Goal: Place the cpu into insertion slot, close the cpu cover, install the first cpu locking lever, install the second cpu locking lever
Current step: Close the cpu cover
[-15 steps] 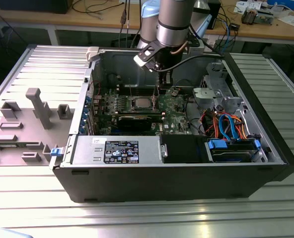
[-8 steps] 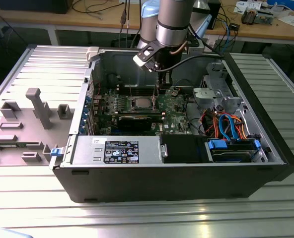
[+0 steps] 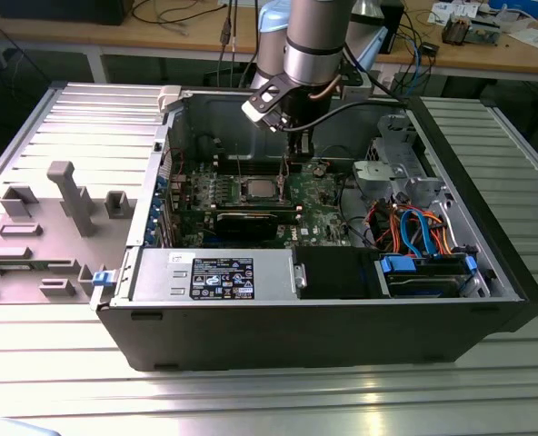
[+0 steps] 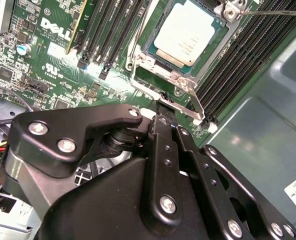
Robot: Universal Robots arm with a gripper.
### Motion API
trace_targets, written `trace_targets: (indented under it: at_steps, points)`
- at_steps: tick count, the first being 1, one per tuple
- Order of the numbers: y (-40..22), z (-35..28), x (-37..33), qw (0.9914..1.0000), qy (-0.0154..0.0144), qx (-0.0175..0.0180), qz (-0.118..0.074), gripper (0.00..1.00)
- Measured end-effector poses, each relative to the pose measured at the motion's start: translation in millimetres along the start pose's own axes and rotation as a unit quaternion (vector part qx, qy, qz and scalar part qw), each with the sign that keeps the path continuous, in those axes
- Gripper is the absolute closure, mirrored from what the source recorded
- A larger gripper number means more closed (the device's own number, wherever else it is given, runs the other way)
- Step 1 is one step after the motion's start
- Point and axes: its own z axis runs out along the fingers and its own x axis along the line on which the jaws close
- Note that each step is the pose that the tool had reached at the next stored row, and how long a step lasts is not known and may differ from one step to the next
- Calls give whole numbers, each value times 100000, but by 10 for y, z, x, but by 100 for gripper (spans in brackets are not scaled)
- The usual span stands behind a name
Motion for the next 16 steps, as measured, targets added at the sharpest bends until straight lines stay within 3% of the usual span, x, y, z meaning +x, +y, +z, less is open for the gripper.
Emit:
trace_targets:
  at_steps: [16]
  points:
    - [-80, 1, 1, 100000, 5, -2, -6, 89]
